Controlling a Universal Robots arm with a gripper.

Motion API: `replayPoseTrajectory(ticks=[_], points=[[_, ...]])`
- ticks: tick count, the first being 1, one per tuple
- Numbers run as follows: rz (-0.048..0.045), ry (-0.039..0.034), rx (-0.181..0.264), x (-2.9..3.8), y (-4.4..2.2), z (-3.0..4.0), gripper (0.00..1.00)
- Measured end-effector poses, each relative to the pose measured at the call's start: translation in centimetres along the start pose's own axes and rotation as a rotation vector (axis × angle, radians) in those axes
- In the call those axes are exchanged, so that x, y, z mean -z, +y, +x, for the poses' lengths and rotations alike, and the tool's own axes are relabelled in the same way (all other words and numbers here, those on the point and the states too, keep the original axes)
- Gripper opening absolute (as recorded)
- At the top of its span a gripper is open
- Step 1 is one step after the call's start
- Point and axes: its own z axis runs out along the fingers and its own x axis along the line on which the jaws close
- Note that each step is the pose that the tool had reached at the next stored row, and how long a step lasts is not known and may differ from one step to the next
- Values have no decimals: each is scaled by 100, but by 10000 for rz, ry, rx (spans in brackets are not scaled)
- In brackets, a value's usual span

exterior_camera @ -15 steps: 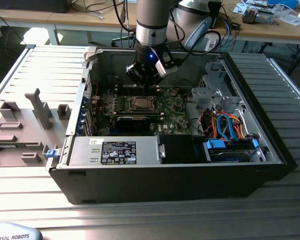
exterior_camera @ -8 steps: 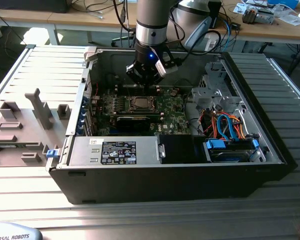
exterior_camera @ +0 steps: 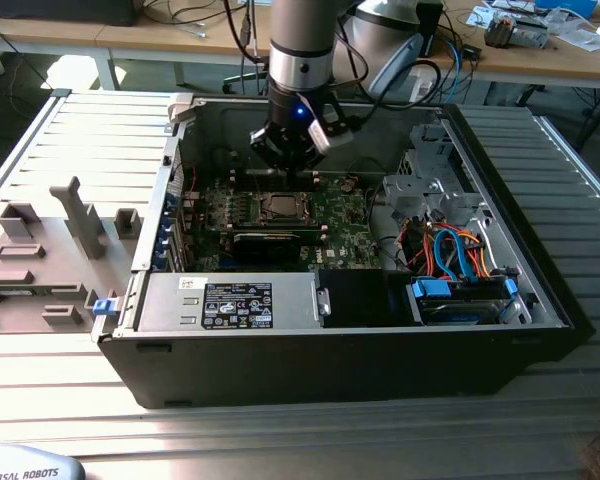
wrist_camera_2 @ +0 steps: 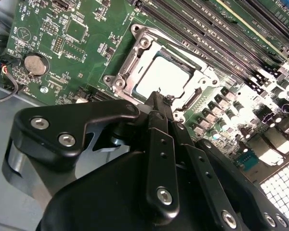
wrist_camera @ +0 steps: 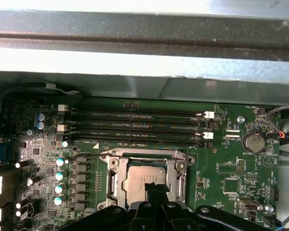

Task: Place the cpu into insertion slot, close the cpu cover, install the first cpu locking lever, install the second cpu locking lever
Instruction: 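Install the first cpu locking lever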

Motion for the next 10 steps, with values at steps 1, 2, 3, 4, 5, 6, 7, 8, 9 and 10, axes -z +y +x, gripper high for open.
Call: replayPoseTrajectory(ticks=[1,2,3,4,5,6,7,8,9,10], points=[[0,0,0,0,0,7,11],[0,0,0,0,1,12,11],[0,0,0,0,1,15,11],[0,0,0,0,1,23,11],[0,0,0,0,1,27,11],[0,0,0,0,2,31,11],[0,0,0,0,2,37,11],[0,0,0,0,2,40,11],[-1,0,0,0,2,43,11],[0,0,0,0,2,46,11]])
